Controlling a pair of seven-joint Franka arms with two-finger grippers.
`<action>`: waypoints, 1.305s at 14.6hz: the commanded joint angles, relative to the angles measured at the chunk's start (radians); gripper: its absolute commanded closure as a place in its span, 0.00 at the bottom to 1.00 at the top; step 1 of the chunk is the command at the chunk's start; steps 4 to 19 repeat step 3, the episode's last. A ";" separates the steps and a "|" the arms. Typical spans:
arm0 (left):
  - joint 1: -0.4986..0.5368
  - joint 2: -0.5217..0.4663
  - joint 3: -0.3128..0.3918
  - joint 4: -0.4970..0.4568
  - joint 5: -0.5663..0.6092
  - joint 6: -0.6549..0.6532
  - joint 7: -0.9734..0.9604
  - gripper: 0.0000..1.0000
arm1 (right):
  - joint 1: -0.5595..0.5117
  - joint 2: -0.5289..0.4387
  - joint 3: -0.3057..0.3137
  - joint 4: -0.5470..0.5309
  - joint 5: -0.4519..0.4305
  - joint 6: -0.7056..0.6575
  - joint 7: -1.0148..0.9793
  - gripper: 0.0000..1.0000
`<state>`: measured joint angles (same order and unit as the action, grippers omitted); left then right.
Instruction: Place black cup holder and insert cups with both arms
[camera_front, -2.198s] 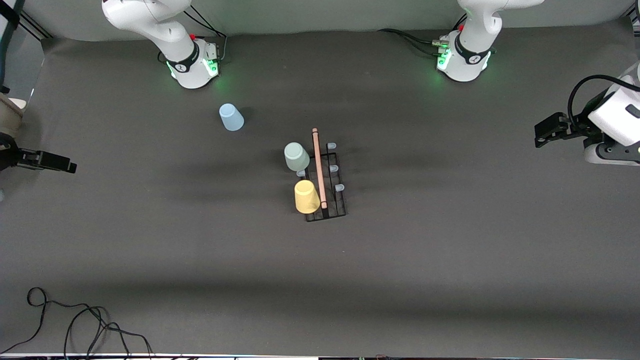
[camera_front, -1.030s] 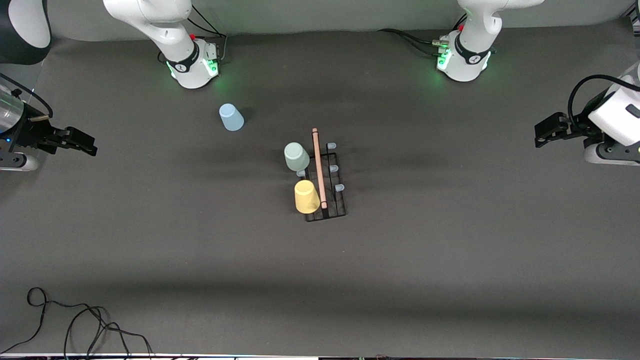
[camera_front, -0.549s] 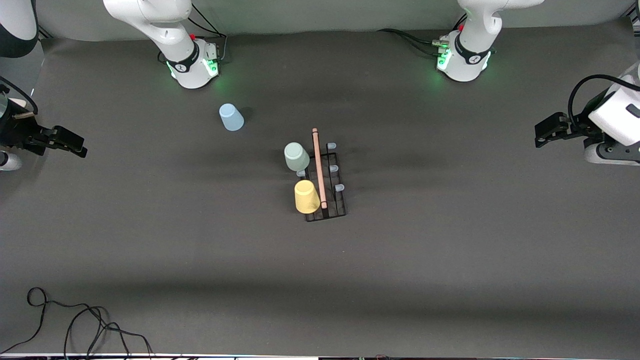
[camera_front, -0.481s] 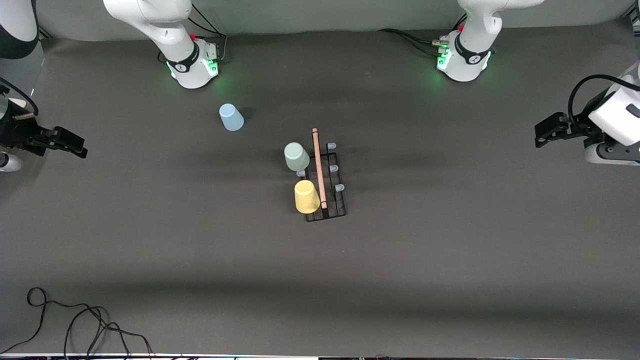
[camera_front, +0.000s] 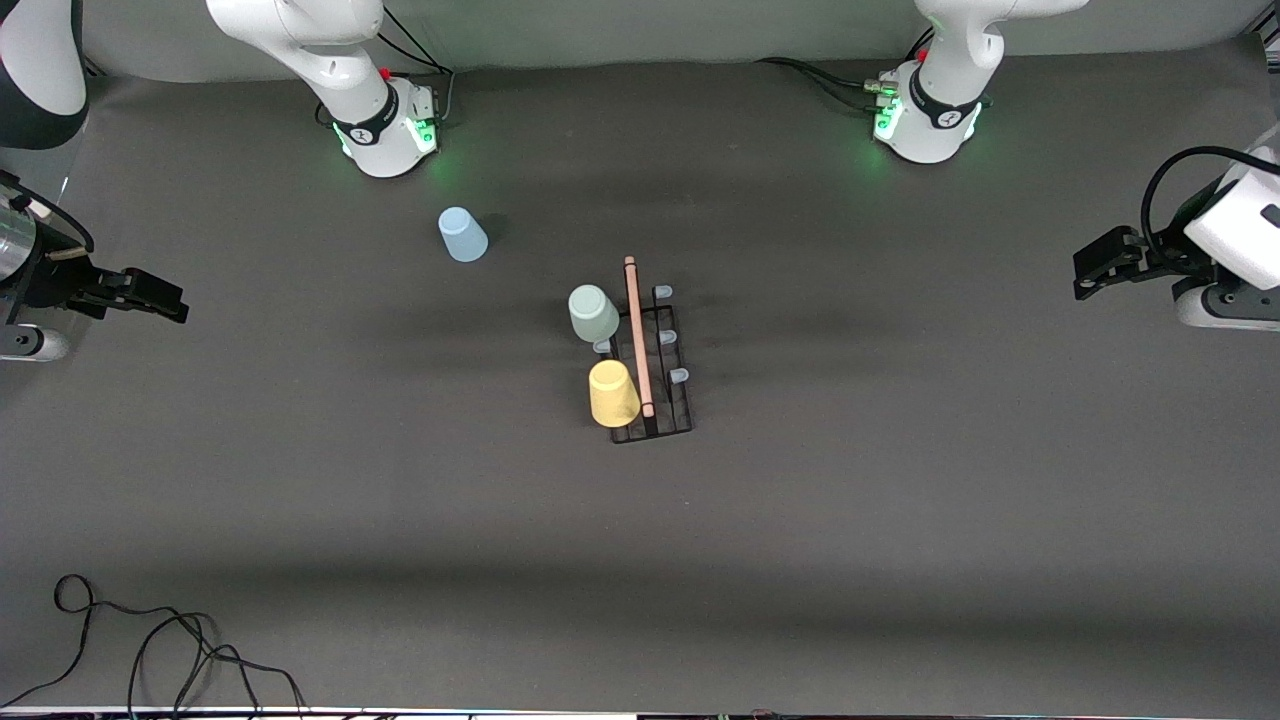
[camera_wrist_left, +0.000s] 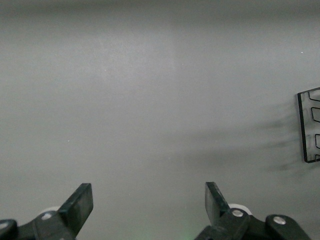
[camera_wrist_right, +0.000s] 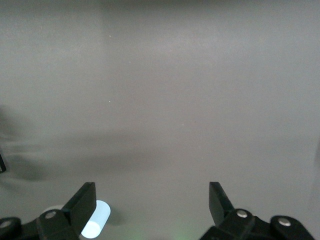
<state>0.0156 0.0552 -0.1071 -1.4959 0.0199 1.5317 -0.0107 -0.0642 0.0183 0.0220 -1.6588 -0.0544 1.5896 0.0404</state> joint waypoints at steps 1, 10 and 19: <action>-0.006 -0.001 0.007 0.005 -0.003 0.002 0.001 0.00 | -0.006 0.009 0.007 0.028 -0.019 -0.027 0.009 0.00; -0.008 -0.003 0.007 0.005 -0.002 0.004 0.003 0.00 | -0.009 0.009 0.004 0.028 -0.019 -0.027 0.007 0.00; -0.008 -0.003 0.007 0.005 -0.002 0.004 0.003 0.00 | -0.009 0.009 0.004 0.028 -0.019 -0.027 0.007 0.00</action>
